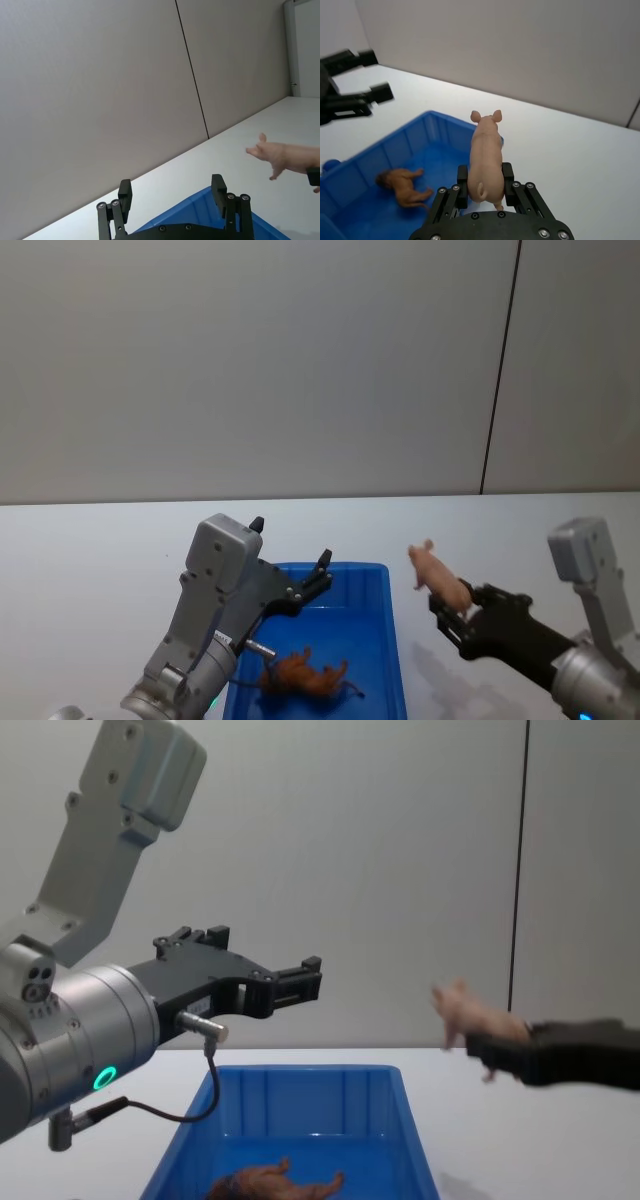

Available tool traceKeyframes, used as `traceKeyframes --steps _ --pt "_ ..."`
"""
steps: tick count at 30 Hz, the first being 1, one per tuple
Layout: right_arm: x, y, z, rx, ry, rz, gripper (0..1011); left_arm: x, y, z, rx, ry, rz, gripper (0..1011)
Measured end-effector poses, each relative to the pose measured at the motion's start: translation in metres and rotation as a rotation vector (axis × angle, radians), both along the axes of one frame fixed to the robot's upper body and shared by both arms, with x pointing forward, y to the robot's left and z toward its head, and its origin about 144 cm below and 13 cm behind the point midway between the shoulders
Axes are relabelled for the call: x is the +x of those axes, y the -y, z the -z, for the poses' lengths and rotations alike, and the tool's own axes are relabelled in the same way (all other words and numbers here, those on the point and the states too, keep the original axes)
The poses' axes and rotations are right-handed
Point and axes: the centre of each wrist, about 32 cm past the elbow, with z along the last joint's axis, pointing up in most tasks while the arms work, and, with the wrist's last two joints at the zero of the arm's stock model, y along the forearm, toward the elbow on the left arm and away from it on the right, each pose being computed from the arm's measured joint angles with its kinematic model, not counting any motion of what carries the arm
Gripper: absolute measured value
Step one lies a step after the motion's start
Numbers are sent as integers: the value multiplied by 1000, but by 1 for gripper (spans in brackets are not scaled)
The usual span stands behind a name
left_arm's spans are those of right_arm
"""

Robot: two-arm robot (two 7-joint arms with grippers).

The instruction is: Pick up the two dolls from the table and place them into the box.

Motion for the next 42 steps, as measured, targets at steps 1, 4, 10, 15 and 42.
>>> traceKeyframes --steps 1,4,10,15,42 --pt "1 -1 -2 4 1 -9 379 0 0 0 0 0 0 1002" --pt "6 -6 -9 18 2 -40 379 0 0 0 0 0 0 1002" --pt "18 -18 -17 41 -31 -95 379 0 0 0 0 0 0 1001" --pt "28 -29 -18 53 -70 -130 395 0 0 0 0 0 0 1002" --pt "44 -24 -12 43 -107 -155 1001 0 0 0 0 0 0 1002"
